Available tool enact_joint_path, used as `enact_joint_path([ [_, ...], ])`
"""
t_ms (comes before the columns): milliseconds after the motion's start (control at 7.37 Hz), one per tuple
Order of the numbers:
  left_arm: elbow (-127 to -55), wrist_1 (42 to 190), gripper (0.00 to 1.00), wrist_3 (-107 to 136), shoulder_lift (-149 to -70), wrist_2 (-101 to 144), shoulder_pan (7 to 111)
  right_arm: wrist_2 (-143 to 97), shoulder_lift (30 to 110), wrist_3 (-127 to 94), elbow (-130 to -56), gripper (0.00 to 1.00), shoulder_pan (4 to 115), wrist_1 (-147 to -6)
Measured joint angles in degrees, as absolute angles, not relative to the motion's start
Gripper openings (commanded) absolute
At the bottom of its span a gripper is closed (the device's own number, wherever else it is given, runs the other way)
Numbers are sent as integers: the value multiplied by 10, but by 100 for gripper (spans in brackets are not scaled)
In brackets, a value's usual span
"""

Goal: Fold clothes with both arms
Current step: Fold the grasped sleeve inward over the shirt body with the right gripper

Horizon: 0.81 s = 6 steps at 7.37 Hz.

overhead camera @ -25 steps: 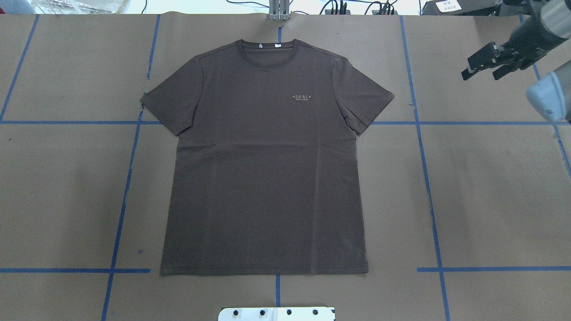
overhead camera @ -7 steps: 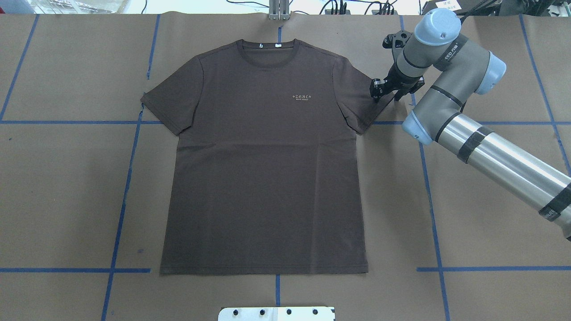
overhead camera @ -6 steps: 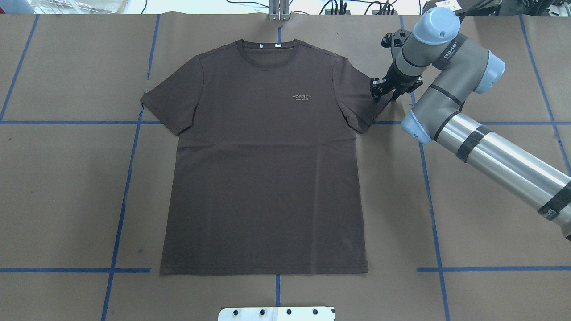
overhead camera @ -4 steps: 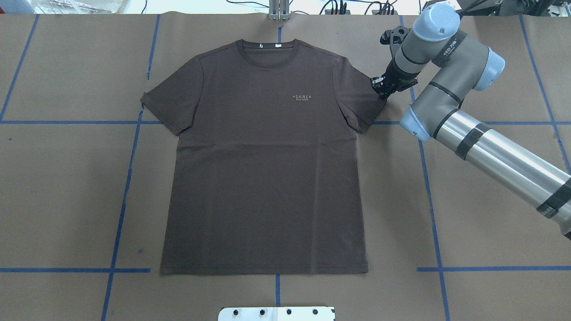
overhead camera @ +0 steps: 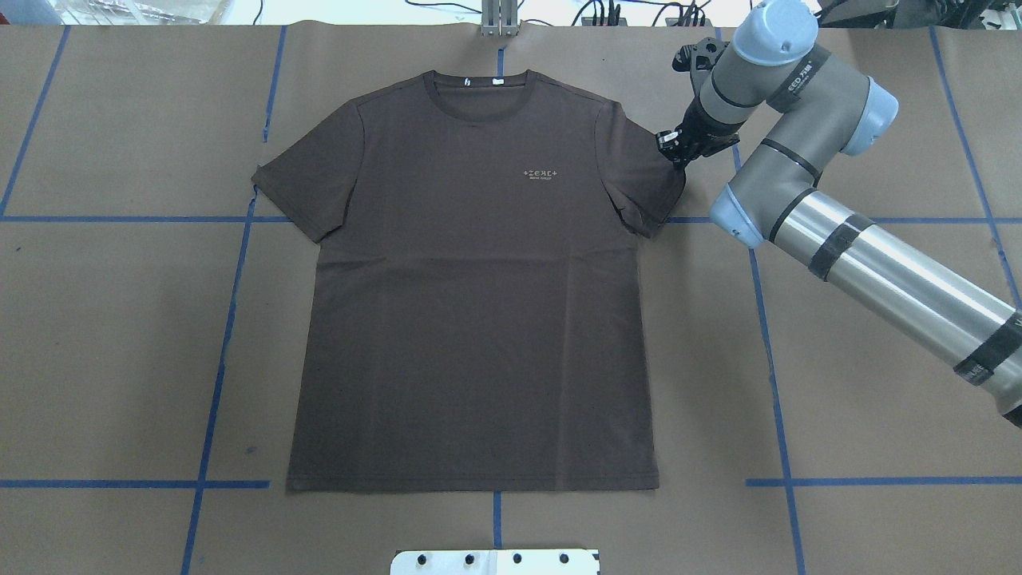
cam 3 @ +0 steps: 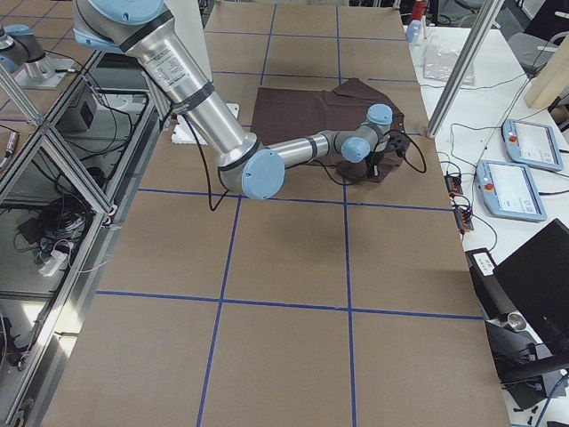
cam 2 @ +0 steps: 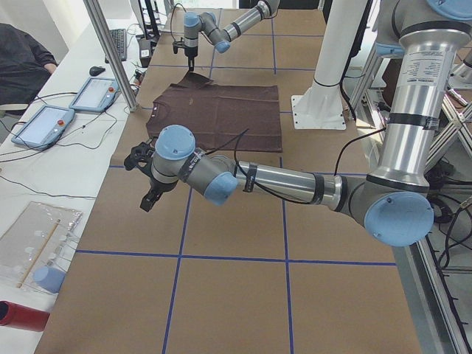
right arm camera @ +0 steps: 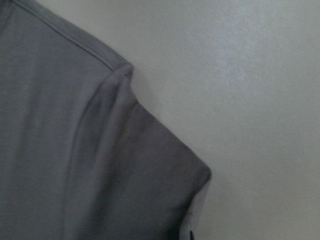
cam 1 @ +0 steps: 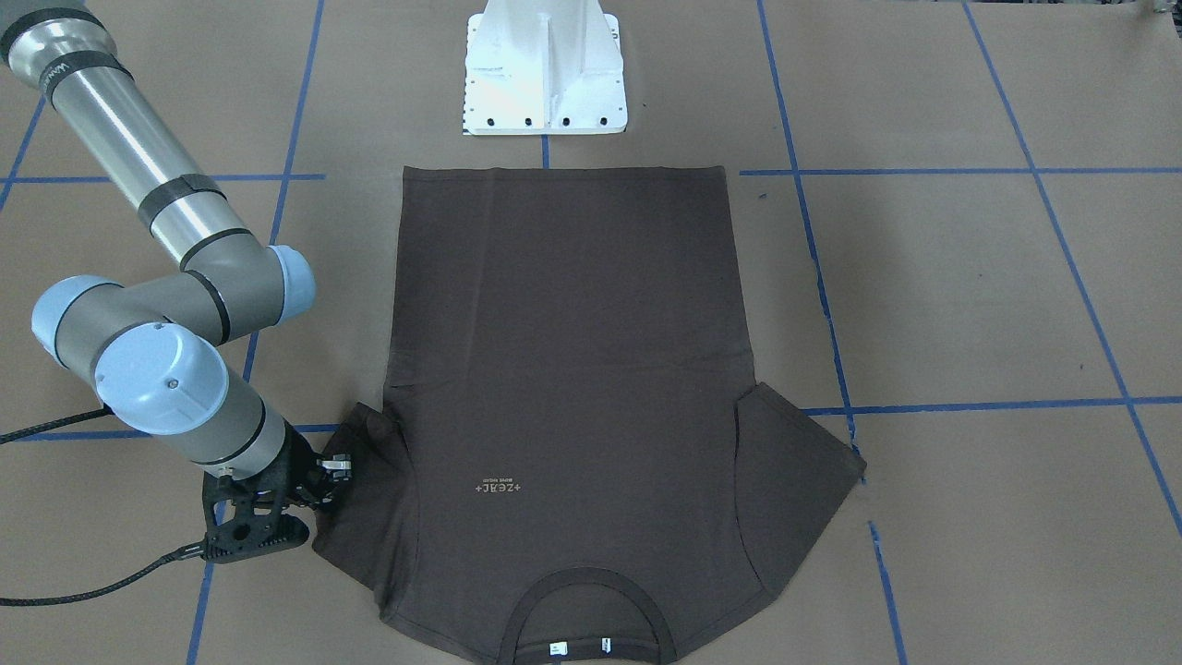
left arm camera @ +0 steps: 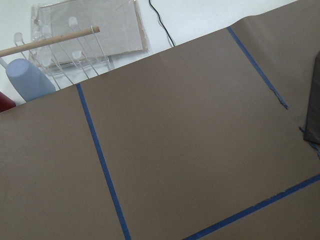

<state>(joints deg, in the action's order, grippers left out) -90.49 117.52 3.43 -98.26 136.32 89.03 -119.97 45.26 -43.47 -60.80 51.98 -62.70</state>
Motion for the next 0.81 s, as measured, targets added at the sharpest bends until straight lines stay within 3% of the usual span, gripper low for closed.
enact_joint_path([
  [407,-894,1176,100,34,-991,1363,890,-1178,375,-437,-605,0,499,-626],
  [543,-893,1176,100,34,-992,1363,890,-1150,360,-438,-600,99,481,-626],
  [815,-894,1177,100,45,-995,1364,890,-1117,347,-438,-591,100,461,-622],
])
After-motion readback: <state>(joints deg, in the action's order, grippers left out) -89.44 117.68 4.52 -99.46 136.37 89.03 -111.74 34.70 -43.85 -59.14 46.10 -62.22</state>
